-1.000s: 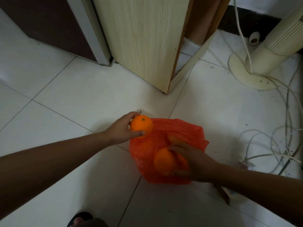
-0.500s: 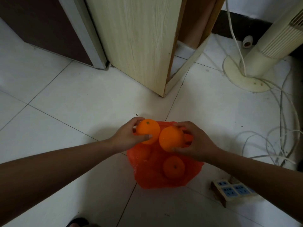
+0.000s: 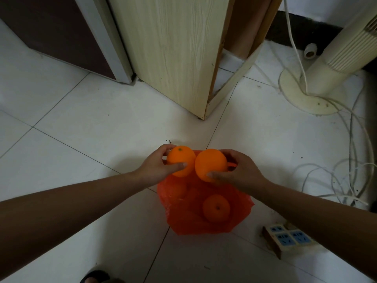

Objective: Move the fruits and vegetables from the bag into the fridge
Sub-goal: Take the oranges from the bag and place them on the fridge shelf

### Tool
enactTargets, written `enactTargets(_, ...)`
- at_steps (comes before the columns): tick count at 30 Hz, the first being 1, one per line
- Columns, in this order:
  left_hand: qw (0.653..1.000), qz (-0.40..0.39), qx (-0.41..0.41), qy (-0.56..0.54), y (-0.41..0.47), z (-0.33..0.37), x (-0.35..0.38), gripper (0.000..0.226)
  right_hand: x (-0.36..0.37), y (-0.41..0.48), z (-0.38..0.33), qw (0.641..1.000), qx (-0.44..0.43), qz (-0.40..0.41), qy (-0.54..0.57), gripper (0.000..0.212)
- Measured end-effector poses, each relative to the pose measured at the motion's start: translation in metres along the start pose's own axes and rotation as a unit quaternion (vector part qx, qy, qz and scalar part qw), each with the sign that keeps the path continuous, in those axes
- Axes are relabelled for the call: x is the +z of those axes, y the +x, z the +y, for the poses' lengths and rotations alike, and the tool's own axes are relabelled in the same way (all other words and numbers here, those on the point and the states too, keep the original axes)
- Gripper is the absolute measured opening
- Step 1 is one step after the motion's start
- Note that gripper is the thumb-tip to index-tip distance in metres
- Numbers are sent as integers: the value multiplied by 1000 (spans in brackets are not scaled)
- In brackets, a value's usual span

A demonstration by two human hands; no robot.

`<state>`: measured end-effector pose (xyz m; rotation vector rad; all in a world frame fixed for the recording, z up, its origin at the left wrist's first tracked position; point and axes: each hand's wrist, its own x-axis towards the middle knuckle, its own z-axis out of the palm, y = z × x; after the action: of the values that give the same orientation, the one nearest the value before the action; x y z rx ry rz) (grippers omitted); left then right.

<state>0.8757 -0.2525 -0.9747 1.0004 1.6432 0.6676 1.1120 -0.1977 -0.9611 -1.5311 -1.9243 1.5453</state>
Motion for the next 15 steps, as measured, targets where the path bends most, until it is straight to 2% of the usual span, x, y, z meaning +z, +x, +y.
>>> enactTargets(6, 1000, -6, 0, -2, -1, -2, -4, 60, 2, -2, -7, 999, -8, -32, 42, 74)
enactTargets(15, 1000, 20, 21, 8, 6, 12, -18, 57, -5, 1, -13, 999, -17, -16, -31, 84)
